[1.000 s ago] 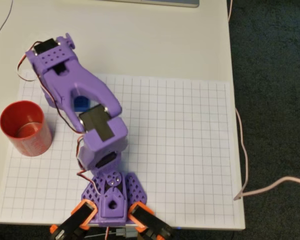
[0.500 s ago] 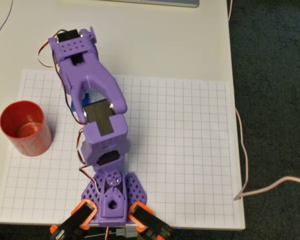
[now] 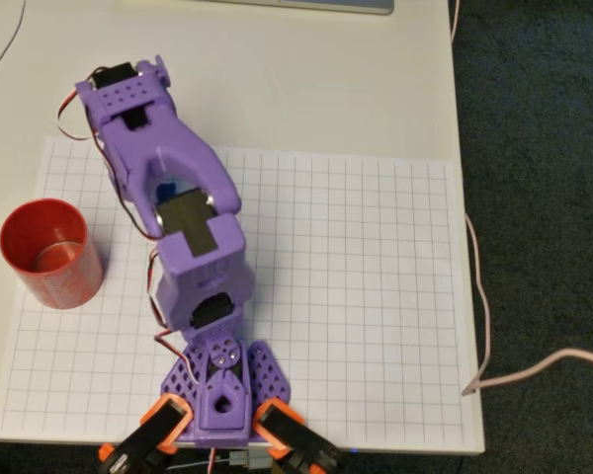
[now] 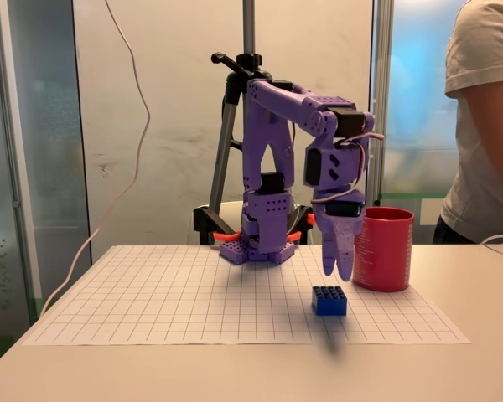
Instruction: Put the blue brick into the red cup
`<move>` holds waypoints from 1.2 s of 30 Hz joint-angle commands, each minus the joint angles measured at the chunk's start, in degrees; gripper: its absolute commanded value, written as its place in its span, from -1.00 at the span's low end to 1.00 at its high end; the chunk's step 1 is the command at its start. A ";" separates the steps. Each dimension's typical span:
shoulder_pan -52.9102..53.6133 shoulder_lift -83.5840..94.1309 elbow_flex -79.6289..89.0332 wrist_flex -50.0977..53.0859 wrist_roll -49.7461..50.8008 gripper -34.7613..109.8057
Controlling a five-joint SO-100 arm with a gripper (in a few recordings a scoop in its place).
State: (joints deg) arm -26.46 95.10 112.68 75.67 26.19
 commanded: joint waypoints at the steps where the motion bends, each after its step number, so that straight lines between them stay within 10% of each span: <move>1: 0.18 1.05 -1.05 0.53 -0.09 0.43; 24: -4.66 -5.80 3.69 -4.31 1.05 0.31; 26: -3.60 -5.10 3.60 -5.01 -0.44 0.12; 28: -2.11 -4.83 3.96 -7.91 -2.55 -0.52; 36: 0.44 -4.83 4.22 -8.26 -4.57 -0.52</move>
State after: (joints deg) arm -26.46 88.24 117.33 67.15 20.83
